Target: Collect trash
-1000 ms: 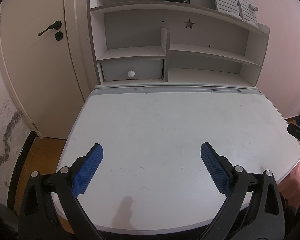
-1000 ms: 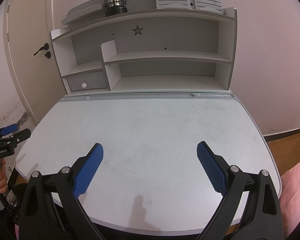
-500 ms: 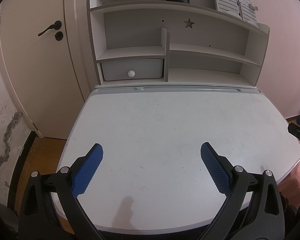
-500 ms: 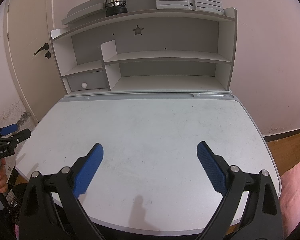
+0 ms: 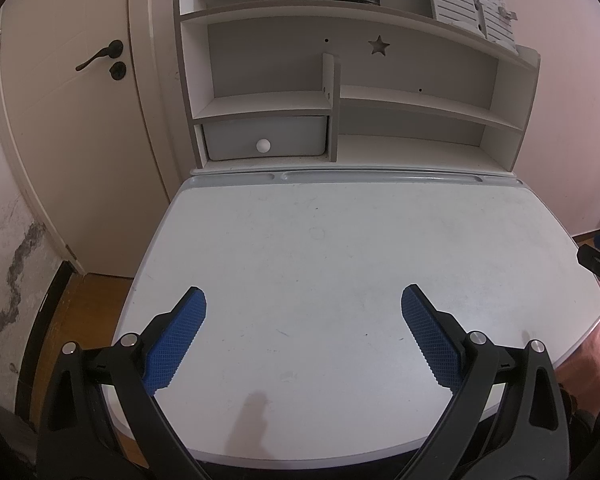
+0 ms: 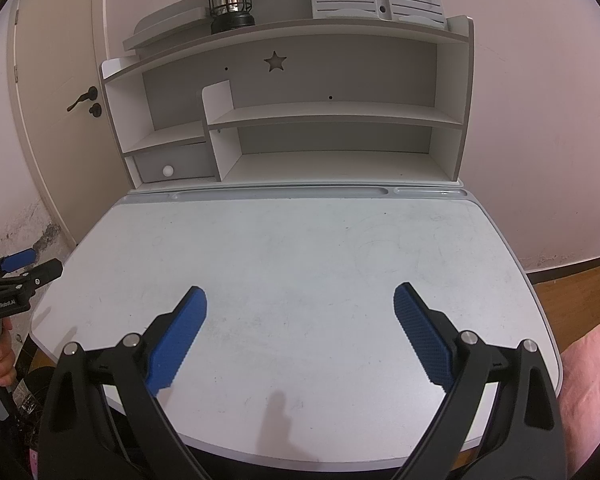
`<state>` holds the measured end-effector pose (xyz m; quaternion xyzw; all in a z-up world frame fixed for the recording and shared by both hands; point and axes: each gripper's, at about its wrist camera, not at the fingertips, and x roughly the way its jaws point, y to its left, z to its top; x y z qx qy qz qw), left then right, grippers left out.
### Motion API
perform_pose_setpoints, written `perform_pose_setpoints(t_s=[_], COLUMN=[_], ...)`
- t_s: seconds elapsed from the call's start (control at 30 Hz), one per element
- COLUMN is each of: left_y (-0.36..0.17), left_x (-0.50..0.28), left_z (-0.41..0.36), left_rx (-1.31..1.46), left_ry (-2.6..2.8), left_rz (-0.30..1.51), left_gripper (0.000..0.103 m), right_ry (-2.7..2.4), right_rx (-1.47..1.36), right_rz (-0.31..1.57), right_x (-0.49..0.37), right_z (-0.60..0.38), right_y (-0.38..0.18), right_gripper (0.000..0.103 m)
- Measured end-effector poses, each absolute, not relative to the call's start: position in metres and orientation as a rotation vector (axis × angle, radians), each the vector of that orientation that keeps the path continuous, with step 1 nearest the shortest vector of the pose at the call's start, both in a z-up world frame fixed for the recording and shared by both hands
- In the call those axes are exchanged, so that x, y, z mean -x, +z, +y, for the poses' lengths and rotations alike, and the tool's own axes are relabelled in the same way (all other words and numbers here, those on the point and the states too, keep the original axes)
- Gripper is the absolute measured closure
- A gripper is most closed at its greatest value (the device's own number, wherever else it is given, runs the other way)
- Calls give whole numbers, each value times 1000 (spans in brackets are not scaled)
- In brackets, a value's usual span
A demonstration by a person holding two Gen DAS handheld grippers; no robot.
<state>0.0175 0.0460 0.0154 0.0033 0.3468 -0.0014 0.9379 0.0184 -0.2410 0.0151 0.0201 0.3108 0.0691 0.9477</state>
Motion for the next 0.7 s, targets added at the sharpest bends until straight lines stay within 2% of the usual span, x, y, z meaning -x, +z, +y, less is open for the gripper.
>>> perform_pose_setpoints(t_s=[0.7], left_y=[15], left_x=[-20], left_z=[48], left_rx=[-26], left_ry=[19], left_rz=[695], left_gripper=[8], right_ry=[138], right_rx=[-40], right_rz=[635], right_x=[-18], right_z=[-243], right_y=[16], right_gripper=[12])
